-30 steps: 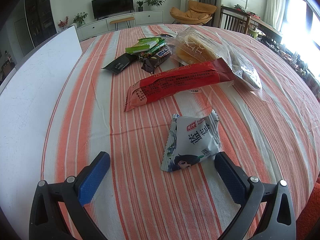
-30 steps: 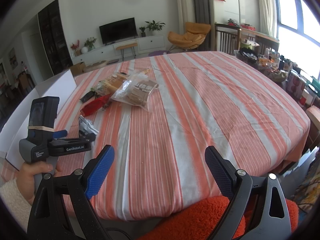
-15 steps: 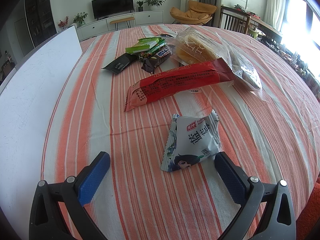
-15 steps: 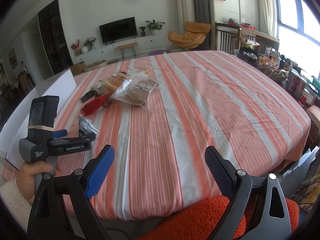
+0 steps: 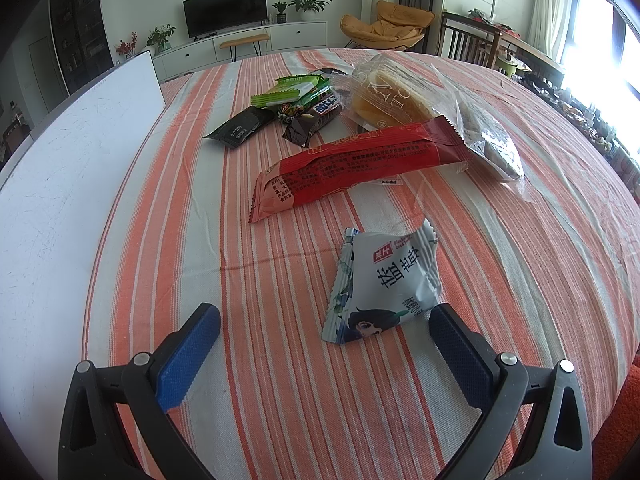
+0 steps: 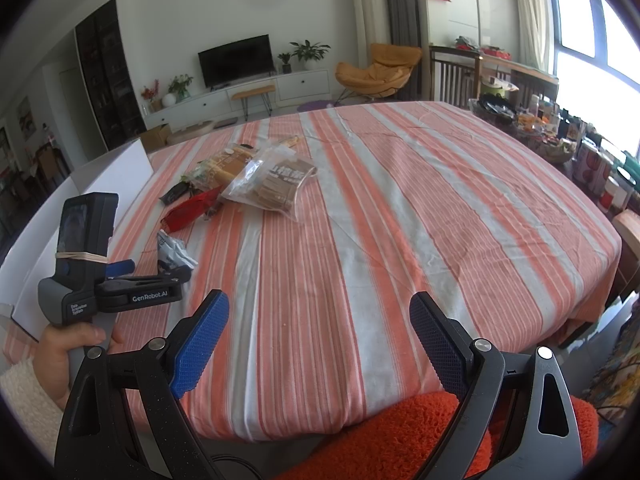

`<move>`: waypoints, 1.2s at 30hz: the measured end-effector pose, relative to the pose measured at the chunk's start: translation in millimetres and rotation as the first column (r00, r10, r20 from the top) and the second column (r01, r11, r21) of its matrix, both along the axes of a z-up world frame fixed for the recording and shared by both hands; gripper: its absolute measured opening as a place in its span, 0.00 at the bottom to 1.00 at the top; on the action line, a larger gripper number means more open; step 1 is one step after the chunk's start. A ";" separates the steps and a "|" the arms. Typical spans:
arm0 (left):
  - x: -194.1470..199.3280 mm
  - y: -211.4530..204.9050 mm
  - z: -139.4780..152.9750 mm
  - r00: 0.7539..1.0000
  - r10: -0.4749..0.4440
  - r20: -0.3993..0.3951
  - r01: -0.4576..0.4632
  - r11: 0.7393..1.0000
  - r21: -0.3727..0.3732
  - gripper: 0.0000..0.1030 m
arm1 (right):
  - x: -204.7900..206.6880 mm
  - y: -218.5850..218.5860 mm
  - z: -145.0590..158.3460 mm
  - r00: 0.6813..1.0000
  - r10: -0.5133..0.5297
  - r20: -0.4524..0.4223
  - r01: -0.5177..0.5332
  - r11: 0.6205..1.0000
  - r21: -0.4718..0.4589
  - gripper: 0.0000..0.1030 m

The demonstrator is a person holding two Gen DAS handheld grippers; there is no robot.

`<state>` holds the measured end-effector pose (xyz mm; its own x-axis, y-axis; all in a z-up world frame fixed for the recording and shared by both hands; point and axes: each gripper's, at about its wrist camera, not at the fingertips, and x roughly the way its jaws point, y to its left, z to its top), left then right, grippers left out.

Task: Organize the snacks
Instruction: 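Move the left gripper toward the white-and-blue triangular packet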

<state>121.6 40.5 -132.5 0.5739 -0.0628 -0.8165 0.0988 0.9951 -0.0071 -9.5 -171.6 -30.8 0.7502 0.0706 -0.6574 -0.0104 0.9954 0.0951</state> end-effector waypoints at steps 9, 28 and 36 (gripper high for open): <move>0.0 0.0 -0.2 1.000 0.000 0.000 0.000 1.000 0.000 1.00 | -0.2 0.2 -1.2 1.000 -0.001 -0.002 0.001 1.000 0.002 0.91; 0.1 0.1 -0.6 1.000 -0.001 -0.001 0.001 1.000 0.000 1.00 | -0.3 -0.3 -0.7 1.000 -0.001 -0.003 0.001 1.000 0.001 0.91; -9.8 5.1 5.1 0.988 -0.136 -0.073 0.135 0.991 -0.017 1.00 | -2.9 -3.5 1.5 1.000 -0.013 0.015 0.013 1.000 0.008 0.91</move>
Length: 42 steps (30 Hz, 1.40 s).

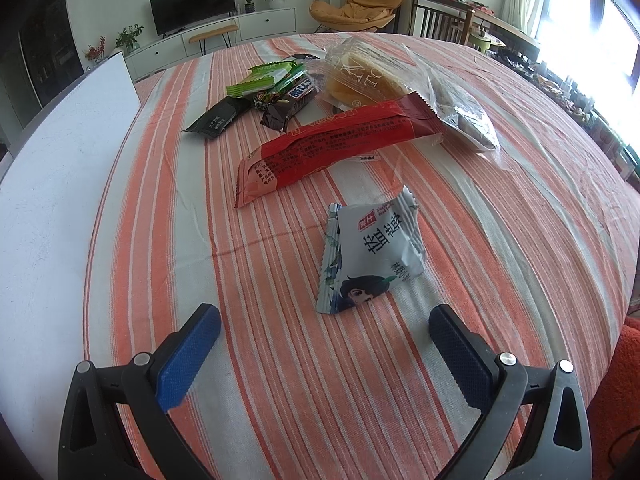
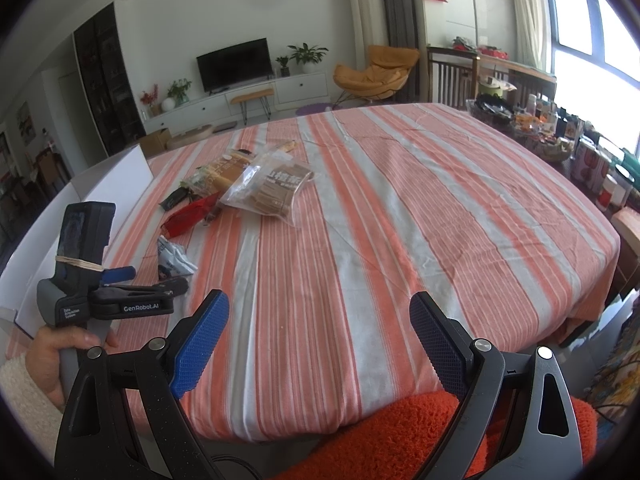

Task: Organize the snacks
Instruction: 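Move the left gripper toward the white-and-blue triangular packet, then close the left gripper on the white-and-blue triangular packet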

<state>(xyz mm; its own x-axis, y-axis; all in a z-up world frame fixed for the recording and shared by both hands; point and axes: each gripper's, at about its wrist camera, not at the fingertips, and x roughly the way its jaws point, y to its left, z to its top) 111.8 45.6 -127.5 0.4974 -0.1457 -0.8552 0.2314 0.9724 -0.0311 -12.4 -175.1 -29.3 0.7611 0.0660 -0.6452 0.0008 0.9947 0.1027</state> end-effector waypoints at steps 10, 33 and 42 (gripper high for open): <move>4.0 -28.1 7.8 0.987 -0.121 0.106 0.116 0.992 0.053 1.00 | 7.2 -3.5 -10.5 0.999 -0.021 -0.049 0.023 0.999 0.041 0.91; -53.7 42.7 28.0 0.994 0.062 0.093 -0.047 0.985 -0.164 0.35 | 221.1 198.1 -21.2 0.668 0.620 -0.410 -0.680 0.733 0.002 0.89; -73.3 63.9 32.7 0.992 0.087 0.088 -0.067 0.975 -0.210 0.35 | 196.5 197.9 -33.6 0.509 0.608 -0.609 -0.692 0.710 0.131 0.74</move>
<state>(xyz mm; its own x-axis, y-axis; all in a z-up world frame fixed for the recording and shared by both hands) 38.5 109.5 -94.8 0.5925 -0.2719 -0.7583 0.1674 0.9623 -0.2143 184.1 22.8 -62.9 0.0115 0.2806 -0.9597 -0.6353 0.7433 0.2097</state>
